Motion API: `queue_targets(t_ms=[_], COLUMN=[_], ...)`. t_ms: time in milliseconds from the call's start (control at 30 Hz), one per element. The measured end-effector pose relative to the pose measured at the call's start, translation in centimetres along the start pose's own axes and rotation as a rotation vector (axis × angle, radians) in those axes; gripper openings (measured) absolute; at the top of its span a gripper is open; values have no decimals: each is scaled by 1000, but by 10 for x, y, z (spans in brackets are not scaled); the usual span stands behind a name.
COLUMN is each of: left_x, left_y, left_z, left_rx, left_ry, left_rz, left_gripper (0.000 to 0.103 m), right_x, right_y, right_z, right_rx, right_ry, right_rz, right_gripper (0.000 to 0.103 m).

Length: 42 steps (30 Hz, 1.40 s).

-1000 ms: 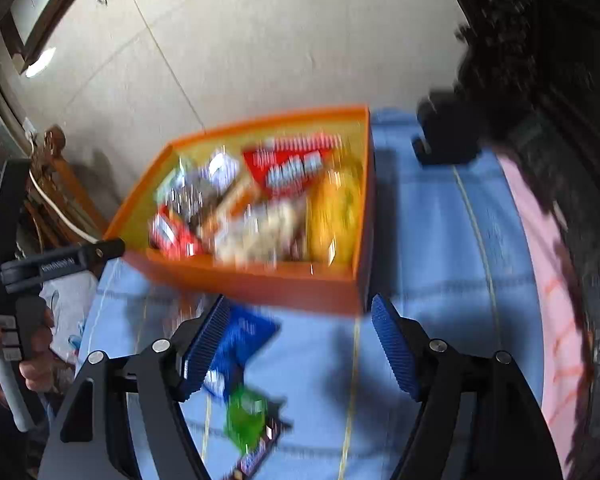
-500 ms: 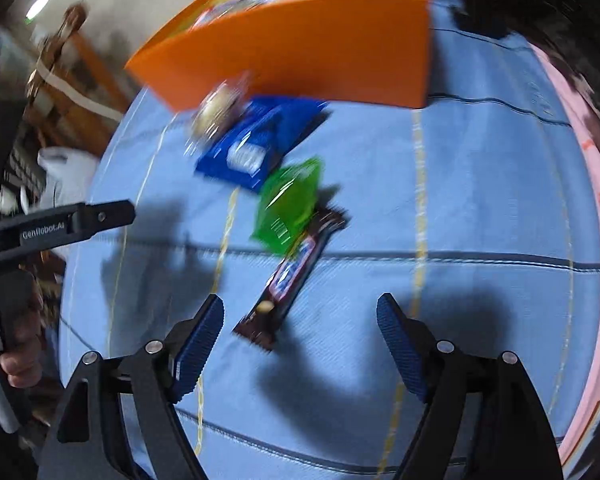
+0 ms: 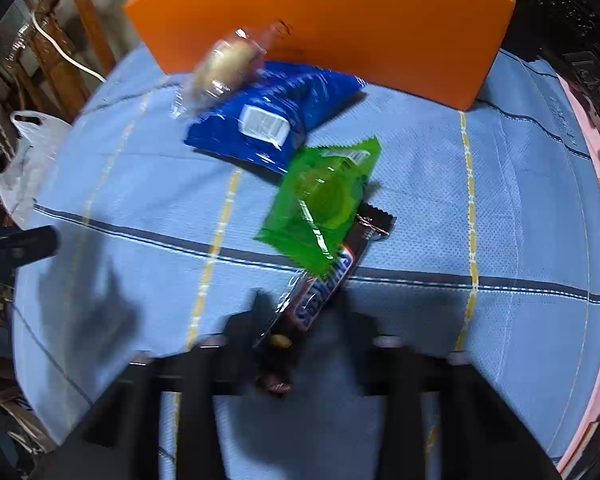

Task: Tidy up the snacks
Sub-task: 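Grasp the green candy with left tool while right tool grasps Snickers bar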

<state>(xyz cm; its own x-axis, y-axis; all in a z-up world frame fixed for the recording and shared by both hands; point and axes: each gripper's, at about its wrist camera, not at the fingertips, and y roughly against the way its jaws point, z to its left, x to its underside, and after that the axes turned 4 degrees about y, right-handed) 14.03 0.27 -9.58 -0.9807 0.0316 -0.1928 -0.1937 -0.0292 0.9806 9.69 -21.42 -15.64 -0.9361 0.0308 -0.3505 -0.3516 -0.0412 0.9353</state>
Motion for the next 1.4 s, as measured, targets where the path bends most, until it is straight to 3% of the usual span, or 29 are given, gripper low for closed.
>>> queue_targets(t_ms=[200, 400, 567, 700, 767, 833, 867, 933, 967, 1000, 1067, 1267, 1400], left_x=[-2, 2, 11, 16, 16, 12, 11, 12, 12, 13, 12, 16, 22], left_y=[-1, 0, -12, -31, -39, -41, -41, -38, -37, -37, -35, -30, -28], left_z=[-25, -101, -163, -186, -190, -188, -189, -189, -189, -184, -171, -130, -109], left_rx=[31, 105, 42, -9, 1, 82, 113, 98, 97, 138, 164, 149, 167], left_ry=[-55, -212, -400, -507, -531, -523, -525, -539, -532, -512, -461, -384, -340], left_rz=[-1, -7, -79, -78, -72, -52, -32, -41, -39, 5, 32, 23, 29], left_gripper=[98, 98, 99, 98, 81, 53, 52, 45, 20, 4, 4, 4, 4], right_x=[10, 27, 38, 45, 44, 44, 44, 43, 43, 41, 38, 23, 16], right_y=[18, 42, 49, 39, 40, 40, 39, 40, 41, 42, 44, 19, 8], right_z=[-30, -55, -74, -84, -83, -83, -84, -85, -85, -82, -75, -40, -21], right_rx=[-65, -77, -80, -97, -111, -112, -117, -120, -118, -116, -103, -24, 85], right_ry=[-110, -150, -184, -185, -179, -178, -181, -180, -175, -158, -118, 30, 128], right_rz=[-20, -49, -49, -14, -24, -20, -14, -6, -5, -9, -20, 20, 23], right_gripper=[16, 15, 11, 14, 14, 16, 24, 41, 49, 54, 57, 56, 35])
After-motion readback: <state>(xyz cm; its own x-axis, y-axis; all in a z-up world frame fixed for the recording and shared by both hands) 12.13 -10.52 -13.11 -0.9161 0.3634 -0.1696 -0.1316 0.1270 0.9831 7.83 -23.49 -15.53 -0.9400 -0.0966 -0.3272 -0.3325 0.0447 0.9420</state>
